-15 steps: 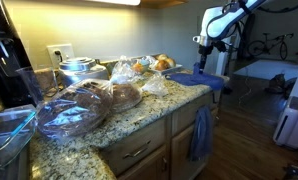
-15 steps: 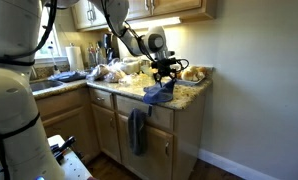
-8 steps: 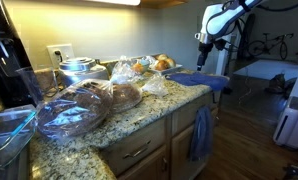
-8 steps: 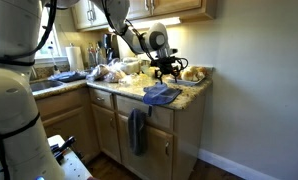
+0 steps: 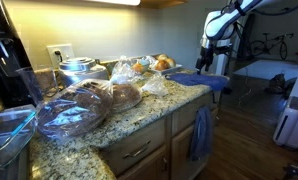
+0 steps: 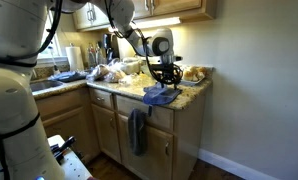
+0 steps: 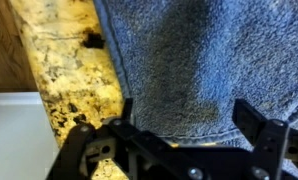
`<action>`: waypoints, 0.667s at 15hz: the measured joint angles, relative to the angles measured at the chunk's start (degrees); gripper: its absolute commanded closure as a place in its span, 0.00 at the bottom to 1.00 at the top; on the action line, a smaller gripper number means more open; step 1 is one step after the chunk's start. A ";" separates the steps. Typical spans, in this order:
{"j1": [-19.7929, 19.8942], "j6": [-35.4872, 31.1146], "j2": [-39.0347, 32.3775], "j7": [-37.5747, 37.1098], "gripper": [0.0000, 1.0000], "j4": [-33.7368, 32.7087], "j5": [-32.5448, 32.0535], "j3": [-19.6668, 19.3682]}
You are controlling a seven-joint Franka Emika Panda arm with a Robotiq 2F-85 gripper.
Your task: Take the top towel, hang it on the hook and put it back on the counter
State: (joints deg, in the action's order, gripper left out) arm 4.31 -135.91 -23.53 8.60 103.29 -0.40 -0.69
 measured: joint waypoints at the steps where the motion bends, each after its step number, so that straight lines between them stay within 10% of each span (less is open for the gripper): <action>1: 0.15 -0.07 -0.54 -1.22 0.00 -0.41 1.07 -0.06; 5: 0.49 -0.17 -2.44 -4.25 0.00 -1.83 4.43 -0.52; 10: 0.98 -0.17 -3.52 -4.39 0.45 -2.70 8.50 -0.30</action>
State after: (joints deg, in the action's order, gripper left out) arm 5.29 -136.08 -27.05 4.21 100.58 8.11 -0.99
